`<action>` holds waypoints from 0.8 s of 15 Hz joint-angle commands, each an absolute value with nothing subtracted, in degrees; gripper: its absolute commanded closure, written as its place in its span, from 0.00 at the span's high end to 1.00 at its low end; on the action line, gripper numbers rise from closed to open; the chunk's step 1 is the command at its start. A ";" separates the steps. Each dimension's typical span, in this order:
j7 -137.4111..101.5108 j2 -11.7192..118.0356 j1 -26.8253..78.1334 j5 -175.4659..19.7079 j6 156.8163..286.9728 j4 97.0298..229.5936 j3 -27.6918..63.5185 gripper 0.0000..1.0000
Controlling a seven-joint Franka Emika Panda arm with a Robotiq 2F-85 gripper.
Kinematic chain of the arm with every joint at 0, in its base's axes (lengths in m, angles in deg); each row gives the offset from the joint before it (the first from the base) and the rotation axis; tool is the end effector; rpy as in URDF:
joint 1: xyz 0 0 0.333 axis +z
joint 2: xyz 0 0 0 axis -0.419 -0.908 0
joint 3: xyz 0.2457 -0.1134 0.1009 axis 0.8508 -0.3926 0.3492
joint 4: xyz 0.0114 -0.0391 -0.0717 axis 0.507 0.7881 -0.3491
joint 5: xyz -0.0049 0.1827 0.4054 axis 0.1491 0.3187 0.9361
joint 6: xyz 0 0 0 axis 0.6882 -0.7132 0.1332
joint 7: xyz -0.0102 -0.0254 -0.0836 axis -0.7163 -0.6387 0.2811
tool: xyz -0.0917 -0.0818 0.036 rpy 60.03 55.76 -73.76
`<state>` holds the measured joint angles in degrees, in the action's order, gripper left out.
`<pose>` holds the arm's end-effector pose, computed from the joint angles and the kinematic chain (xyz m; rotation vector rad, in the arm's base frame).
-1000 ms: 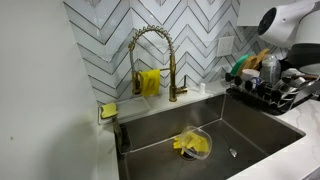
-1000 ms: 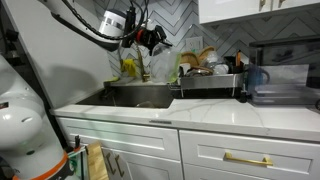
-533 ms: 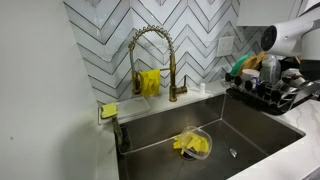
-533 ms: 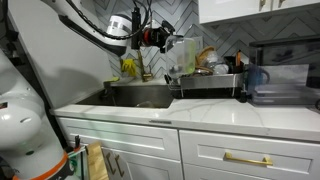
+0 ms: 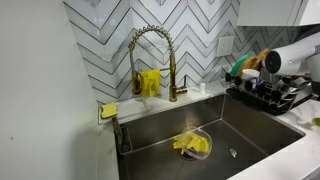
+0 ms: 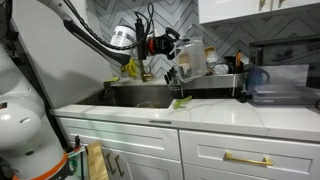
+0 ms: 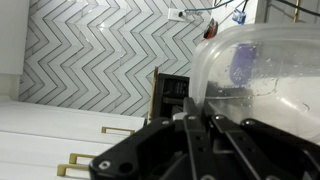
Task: Remove the lunch box with a spoon from the sink, then put the spoon on the rack
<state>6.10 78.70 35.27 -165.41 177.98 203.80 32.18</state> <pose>0.5301 0.0665 0.4096 1.5043 0.3594 0.2233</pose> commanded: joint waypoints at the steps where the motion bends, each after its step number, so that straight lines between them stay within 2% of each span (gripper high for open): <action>1: 8.95 79.08 35.03 -167.91 178.00 206.04 31.51 0.02; 8: 10.46 79.62 34.59 -166.80 178.05 205.60 30.42 0.02; 9: 9.48 78.66 34.78 -166.48 177.86 204.80 30.61 0.07; 12: 9.74 78.82 34.67 -166.48 177.86 204.68 30.49 0.07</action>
